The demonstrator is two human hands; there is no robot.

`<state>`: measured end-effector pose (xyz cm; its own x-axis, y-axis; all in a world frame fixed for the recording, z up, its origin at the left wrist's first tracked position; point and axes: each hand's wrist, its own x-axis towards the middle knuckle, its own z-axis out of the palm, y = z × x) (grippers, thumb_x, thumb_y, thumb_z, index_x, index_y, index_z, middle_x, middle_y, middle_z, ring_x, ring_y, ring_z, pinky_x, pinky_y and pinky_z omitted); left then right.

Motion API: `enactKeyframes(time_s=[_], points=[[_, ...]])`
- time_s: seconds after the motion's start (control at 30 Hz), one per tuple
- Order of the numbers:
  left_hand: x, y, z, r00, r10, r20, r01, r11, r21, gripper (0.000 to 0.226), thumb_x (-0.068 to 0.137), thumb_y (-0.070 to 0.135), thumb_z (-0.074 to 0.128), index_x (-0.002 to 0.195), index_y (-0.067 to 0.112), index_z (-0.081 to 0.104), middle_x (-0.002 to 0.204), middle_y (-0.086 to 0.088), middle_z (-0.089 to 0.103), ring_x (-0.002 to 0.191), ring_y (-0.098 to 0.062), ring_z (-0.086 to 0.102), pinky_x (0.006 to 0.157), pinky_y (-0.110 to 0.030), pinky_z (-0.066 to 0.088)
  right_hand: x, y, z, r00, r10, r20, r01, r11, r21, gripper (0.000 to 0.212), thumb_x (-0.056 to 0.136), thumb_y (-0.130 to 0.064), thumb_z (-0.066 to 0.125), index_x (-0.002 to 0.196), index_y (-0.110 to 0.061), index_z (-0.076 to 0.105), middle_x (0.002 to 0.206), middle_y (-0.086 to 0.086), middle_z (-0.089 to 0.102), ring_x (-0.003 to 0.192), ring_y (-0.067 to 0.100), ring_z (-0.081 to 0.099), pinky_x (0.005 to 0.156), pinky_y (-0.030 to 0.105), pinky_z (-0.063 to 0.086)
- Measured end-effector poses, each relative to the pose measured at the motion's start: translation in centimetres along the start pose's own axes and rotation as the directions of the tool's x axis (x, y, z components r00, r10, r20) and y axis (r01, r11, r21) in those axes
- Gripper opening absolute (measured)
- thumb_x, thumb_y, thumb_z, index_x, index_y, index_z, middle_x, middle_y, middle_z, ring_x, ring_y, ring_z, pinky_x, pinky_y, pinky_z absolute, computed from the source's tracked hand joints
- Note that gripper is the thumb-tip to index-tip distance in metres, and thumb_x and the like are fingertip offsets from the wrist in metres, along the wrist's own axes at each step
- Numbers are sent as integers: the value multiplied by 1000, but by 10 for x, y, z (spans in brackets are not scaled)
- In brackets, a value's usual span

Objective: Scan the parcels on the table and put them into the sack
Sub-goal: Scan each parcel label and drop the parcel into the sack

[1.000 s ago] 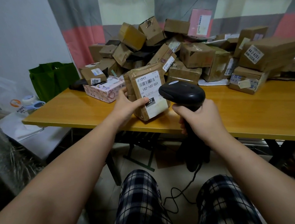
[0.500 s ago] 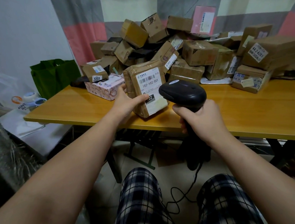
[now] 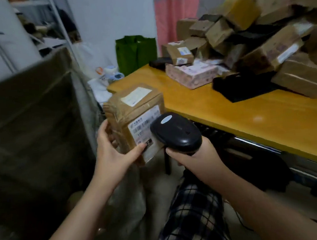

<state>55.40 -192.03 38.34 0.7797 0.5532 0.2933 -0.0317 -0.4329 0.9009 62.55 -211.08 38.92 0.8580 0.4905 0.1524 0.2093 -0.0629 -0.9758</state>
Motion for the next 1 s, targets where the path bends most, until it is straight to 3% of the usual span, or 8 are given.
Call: enactKeyframes(time_s=[0.1, 0.23, 0.37, 0.5, 0.63, 0.77, 0.93, 1.0], points=[[-9, -29, -57, 977, -75, -200, 87, 995, 53, 112, 53, 52, 76, 146, 24, 19, 148, -3, 36, 131, -13, 42, 110, -35, 36, 20, 14, 41, 994, 50, 97, -51, 999, 1, 29, 76, -13, 80, 102, -11, 66, 81, -13, 69, 78, -3, 63, 70, 19, 50], [-24, -69, -108, 896, -136, -424, 204, 971, 121, 104, 64, 45, 80, 146, 27, 17, 149, -2, 31, 135, -12, 34, 113, -34, 29, 43, 36, 87, 985, 118, 128, -115, 993, -33, 35, 77, -15, 80, 108, -13, 63, 99, 3, 69, 91, 13, 63, 79, 32, 50], [-31, -111, -114, 812, -251, -527, 343, 935, 84, 103, 70, 35, 83, 147, 21, 17, 150, -4, 27, 135, -12, 32, 112, -29, 25, 62, 65, 116, 960, 186, 209, -170, 981, -93, 33, 78, -14, 79, 103, -22, 59, 93, -7, 66, 86, 5, 60, 70, 10, 47], [-7, -139, -81, 756, -491, -432, 496, 861, -112, 89, 70, 24, 84, 139, 8, 31, 139, -10, 43, 123, -18, 47, 110, -33, 35, 81, 95, 131, 945, 256, 202, -227, 961, -156, 34, 72, -13, 84, 89, -28, 58, 85, -11, 65, 80, 2, 60, 66, 11, 47], [17, -150, -45, 718, -679, -150, 593, 711, -378, 76, 73, 33, 81, 133, 19, 37, 112, 6, 60, 98, -9, 59, 91, -34, 51, 94, 111, 138, 968, 232, 92, -221, 968, -117, 46, 66, -13, 88, 96, -28, 56, 89, -16, 62, 78, -10, 58, 65, 0, 41], [26, -165, -34, 727, -686, -26, 626, 678, -385, 80, 73, 39, 80, 138, 21, 37, 114, 9, 60, 106, -14, 61, 96, -40, 50, 102, 123, 137, 970, 238, 45, -239, 971, 16, 52, 69, -9, 85, 108, -25, 56, 103, -11, 66, 91, -5, 64, 81, 16, 53], [20, -175, -54, 736, -676, -33, 642, 713, -280, 78, 72, 44, 79, 138, 28, 39, 112, 17, 59, 95, -4, 61, 61, -23, 49, 103, 125, 140, 954, 299, -19, -299, 954, 0, 48, 74, 1, 78, 113, -15, 56, 111, 6, 65, 100, 17, 62, 89, 31, 49], [13, -179, -62, 742, -665, -85, 635, 738, -230, 84, 70, 43, 81, 140, 27, 37, 114, 15, 57, 97, -5, 60, 63, -24, 51, 101, 122, 133, 957, 288, -22, -289, 956, -55, 50, 75, 5, 72, 120, -8, 56, 111, 11, 65, 105, 26, 61, 89, 37, 51]])
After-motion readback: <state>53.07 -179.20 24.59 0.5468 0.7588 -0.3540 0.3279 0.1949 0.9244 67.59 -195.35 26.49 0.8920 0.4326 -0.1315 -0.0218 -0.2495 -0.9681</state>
